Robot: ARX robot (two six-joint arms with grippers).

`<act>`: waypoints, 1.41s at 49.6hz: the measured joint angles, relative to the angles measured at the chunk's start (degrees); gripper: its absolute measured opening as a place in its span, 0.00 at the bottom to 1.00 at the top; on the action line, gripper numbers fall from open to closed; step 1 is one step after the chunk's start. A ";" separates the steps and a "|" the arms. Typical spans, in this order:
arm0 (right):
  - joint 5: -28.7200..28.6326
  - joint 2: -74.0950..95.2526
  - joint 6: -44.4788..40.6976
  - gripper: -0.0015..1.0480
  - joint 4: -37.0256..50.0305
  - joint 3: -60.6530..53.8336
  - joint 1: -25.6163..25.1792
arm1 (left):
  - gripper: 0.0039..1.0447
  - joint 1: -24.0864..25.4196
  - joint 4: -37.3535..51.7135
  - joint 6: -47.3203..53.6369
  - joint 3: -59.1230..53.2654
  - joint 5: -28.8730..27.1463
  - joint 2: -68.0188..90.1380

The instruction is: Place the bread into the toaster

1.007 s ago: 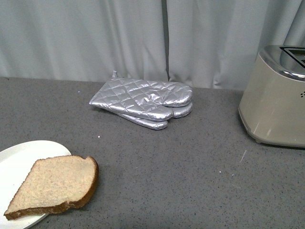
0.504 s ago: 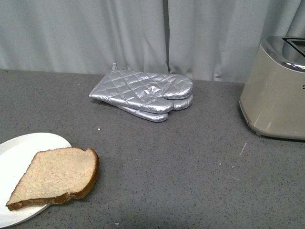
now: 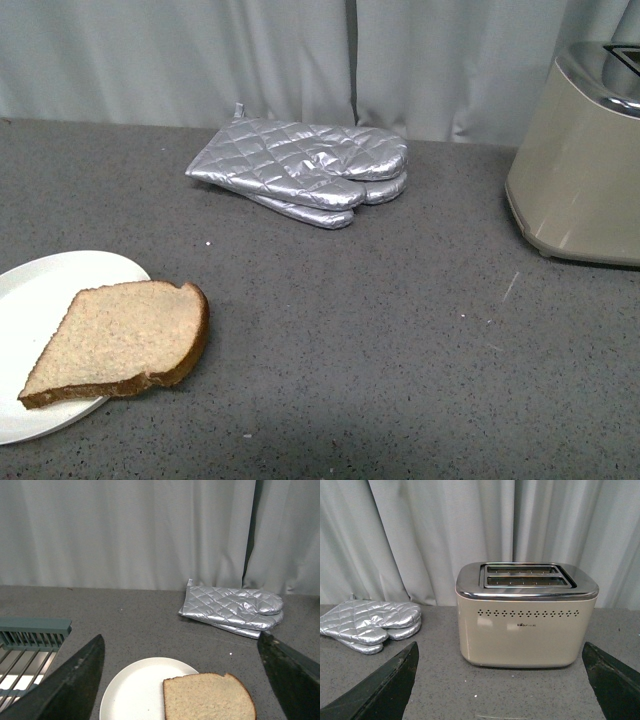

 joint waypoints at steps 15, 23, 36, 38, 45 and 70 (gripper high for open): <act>0.00 0.00 0.00 0.91 0.00 0.00 0.00 | 0.94 0.00 0.00 0.02 0.00 0.00 0.00; 0.00 0.00 0.00 0.91 0.00 0.00 0.00 | 0.94 0.00 0.00 0.02 0.00 0.00 0.00; 0.02 0.00 0.00 0.91 0.00 0.00 0.00 | 0.94 0.00 0.00 0.02 0.00 0.00 0.00; 0.00 0.00 0.00 0.91 0.00 0.00 0.00 | 0.94 0.00 0.00 0.02 0.00 0.00 0.00; 0.00 0.00 0.00 0.91 0.00 0.00 0.00 | 0.94 0.00 0.00 0.02 0.00 0.00 0.00; 0.00 0.00 0.00 0.91 0.00 0.00 0.00 | 0.94 0.00 0.00 0.02 0.00 0.00 0.00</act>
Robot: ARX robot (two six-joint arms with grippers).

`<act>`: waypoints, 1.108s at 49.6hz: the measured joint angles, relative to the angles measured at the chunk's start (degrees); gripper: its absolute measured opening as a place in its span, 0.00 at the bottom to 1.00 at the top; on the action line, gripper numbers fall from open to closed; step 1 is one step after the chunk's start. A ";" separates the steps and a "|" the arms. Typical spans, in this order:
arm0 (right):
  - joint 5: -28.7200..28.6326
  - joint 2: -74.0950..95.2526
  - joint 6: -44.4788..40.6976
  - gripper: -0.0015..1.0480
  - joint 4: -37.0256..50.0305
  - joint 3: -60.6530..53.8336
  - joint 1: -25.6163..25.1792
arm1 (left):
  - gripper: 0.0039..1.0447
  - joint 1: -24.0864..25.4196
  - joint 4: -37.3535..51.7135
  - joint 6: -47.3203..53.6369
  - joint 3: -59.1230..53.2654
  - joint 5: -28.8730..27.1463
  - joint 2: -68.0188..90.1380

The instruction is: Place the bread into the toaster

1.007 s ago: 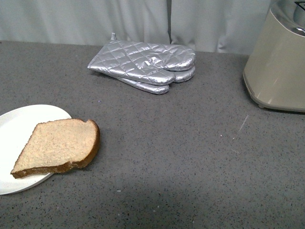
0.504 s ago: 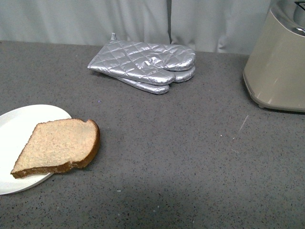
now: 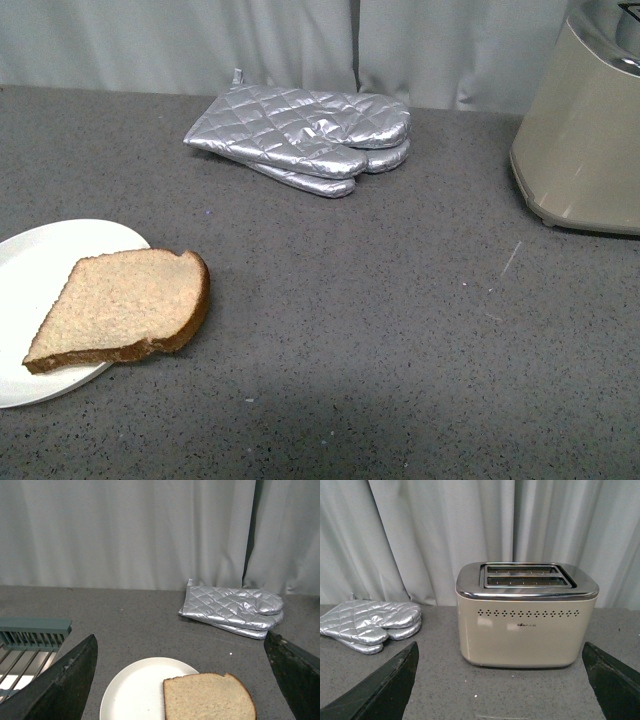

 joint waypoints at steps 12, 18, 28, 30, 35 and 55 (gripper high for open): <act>-0.04 0.00 0.00 0.91 0.00 0.00 0.00 | 0.94 5.31 -6.16 -28.52 7.28 7.87 25.03; -0.02 0.00 0.00 0.91 0.00 0.00 0.00 | 0.94 9.29 11.39 -37.73 10.05 6.84 45.03; -0.02 0.00 0.00 0.91 0.00 0.00 0.00 | 0.94 12.61 32.35 -45.03 22.53 -4.07 83.56; -0.04 0.00 0.02 0.91 0.00 0.00 0.00 | 0.94 12.59 33.20 -45.11 23.98 -3.78 88.02; -0.07 0.00 0.00 0.91 0.00 0.00 0.00 | 0.94 12.94 33.33 -42.29 26.75 -2.29 96.28; 0.00 0.00 0.00 0.91 0.00 0.00 0.00 | 0.94 18.95 29.75 -23.74 32.30 7.98 106.97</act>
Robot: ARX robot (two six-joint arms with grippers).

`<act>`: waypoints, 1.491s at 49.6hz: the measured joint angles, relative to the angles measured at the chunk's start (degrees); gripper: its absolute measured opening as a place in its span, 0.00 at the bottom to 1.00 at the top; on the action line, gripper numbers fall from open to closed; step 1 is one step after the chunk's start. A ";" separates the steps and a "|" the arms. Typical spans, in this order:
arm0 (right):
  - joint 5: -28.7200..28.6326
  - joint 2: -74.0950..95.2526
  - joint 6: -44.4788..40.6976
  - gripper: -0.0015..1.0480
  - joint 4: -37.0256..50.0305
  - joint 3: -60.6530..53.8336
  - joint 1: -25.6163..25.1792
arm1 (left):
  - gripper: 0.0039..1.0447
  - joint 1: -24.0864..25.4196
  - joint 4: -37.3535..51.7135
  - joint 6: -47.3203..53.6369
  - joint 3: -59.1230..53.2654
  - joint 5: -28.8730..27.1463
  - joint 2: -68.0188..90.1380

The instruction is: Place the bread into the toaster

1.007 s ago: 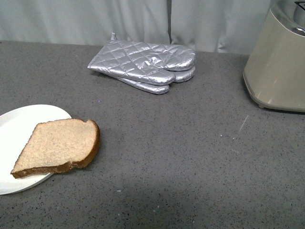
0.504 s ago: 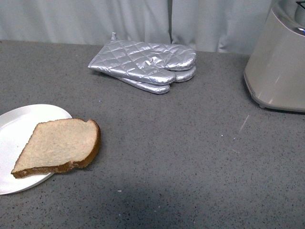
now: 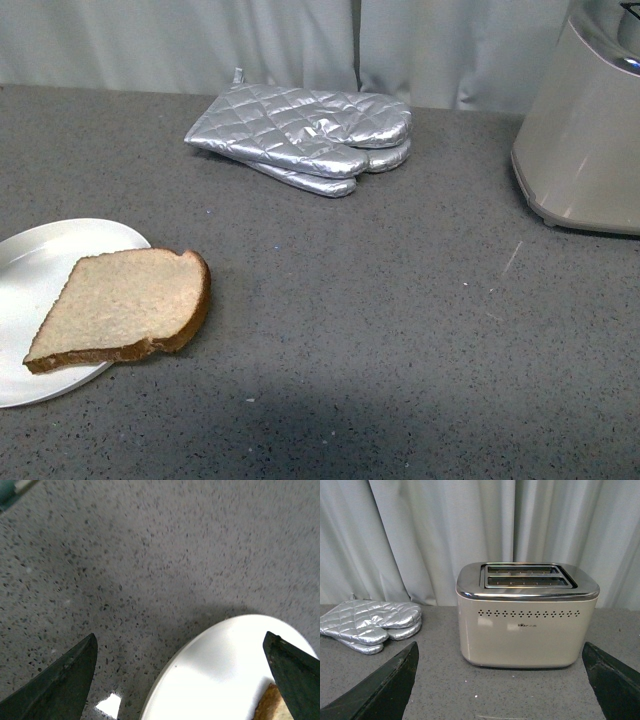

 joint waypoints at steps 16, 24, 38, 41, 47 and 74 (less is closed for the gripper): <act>-0.02 0.00 0.00 0.91 0.00 0.00 0.00 | 0.94 -0.74 -0.98 5.92 1.42 1.03 4.31; -0.02 0.00 0.00 0.91 0.00 0.00 0.00 | 0.94 -1.84 -2.14 6.27 1.64 3.78 4.22; 0.00 0.00 0.00 0.91 0.00 -0.02 0.00 | 0.93 -5.09 -4.42 8.11 0.46 10.43 3.15; -0.02 0.00 0.00 0.91 0.00 0.00 0.00 | 0.88 -5.49 -4.72 8.61 0.35 10.40 3.17; 0.00 0.00 0.00 0.91 0.00 0.00 0.00 | 0.67 -6.36 -4.92 10.12 -0.20 10.19 3.34; 0.00 0.00 0.00 0.91 0.00 0.00 0.00 | 0.03 -8.81 -7.76 11.28 -1.44 9.86 3.02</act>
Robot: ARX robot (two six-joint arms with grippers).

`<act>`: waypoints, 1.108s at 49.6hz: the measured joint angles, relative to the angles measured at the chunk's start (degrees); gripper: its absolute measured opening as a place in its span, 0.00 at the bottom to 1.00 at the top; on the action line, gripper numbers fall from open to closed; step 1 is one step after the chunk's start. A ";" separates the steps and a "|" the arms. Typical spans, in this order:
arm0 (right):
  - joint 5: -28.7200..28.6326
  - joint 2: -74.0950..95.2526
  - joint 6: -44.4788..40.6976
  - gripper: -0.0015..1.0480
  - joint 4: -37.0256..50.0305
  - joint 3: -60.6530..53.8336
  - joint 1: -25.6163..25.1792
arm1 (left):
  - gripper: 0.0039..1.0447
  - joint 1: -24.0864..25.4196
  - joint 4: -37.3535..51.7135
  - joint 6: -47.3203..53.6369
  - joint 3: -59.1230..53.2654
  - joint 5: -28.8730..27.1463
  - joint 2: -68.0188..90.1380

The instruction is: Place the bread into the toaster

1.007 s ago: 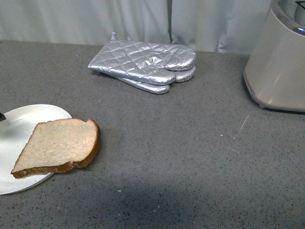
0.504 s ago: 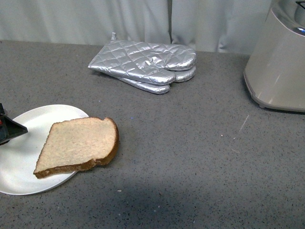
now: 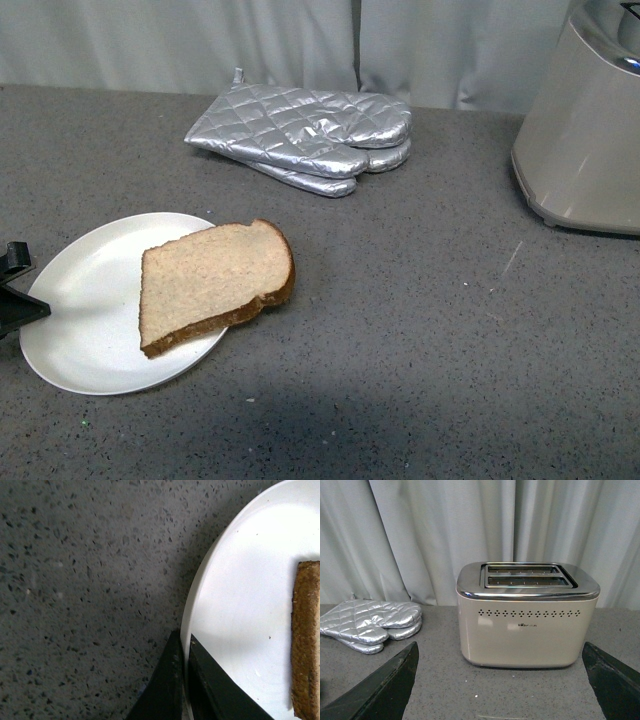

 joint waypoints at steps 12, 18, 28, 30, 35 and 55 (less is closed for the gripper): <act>-0.02 0.00 0.00 0.91 0.00 0.00 0.00 | 0.03 -6.47 -0.66 -6.32 -2.01 -0.98 -4.72; 0.00 0.00 0.02 0.91 0.00 0.00 0.00 | 0.03 -12.76 -0.07 -11.85 -1.90 -3.06 -7.19; -0.02 0.00 0.00 0.91 0.00 0.00 0.00 | 0.03 -27.45 1.01 -21.27 1.95 -8.20 -6.21; -0.02 0.00 0.02 0.91 0.00 0.00 0.00 | 0.03 -30.08 1.25 -22.99 3.19 -9.20 -5.35; 0.00 0.00 0.00 0.91 0.00 0.00 0.00 | 0.03 -36.65 1.42 -27.30 7.37 -11.19 -1.84; 0.00 0.00 0.00 0.91 0.00 0.00 0.00 | 0.03 -48.61 -0.92 -37.27 22.38 -15.82 9.88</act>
